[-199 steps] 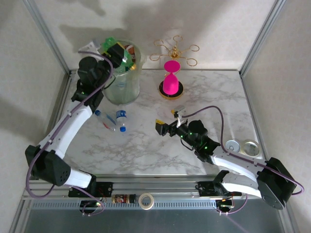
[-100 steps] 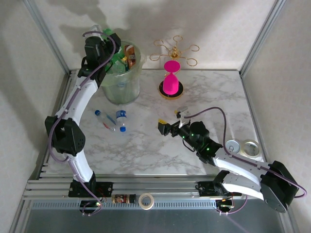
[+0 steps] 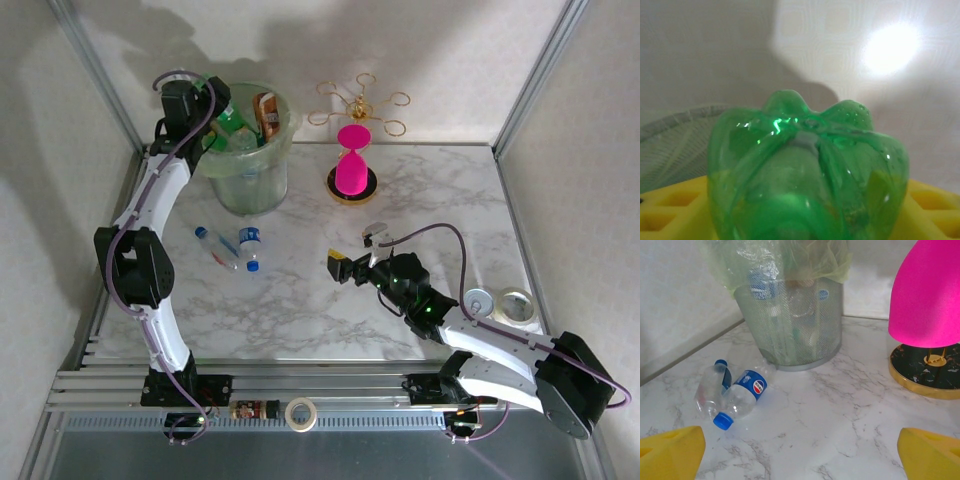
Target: Put the plastic bottles in the bin
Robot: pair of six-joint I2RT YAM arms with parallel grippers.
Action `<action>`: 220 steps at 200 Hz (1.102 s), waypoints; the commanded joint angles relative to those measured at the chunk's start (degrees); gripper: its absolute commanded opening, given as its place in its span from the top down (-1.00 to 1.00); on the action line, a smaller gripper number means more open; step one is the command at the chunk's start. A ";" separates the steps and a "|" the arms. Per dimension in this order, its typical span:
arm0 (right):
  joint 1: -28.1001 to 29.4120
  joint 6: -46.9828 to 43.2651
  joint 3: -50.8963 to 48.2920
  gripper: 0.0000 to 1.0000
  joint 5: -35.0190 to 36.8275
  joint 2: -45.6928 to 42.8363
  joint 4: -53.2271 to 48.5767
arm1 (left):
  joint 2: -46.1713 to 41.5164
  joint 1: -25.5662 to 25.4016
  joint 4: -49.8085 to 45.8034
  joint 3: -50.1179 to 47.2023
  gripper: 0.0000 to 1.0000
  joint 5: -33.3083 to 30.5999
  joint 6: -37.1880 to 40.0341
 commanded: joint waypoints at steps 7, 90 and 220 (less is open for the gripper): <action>-0.18 0.96 0.01 -0.98 1.65 0.04 0.30 | -0.20 0.04 -1.56 0.39 -0.69 2.06 -0.13; -0.18 0.99 1.92 -0.98 -0.47 4.80 1.69 | -16.75 1.33 1.50 -11.24 -0.99 -3.29 4.99; -0.22 1.97 9.55 -0.98 -5.61 17.12 4.00 | -51.70 1.38 6.99 -61.01 -0.99 -10.49 1.49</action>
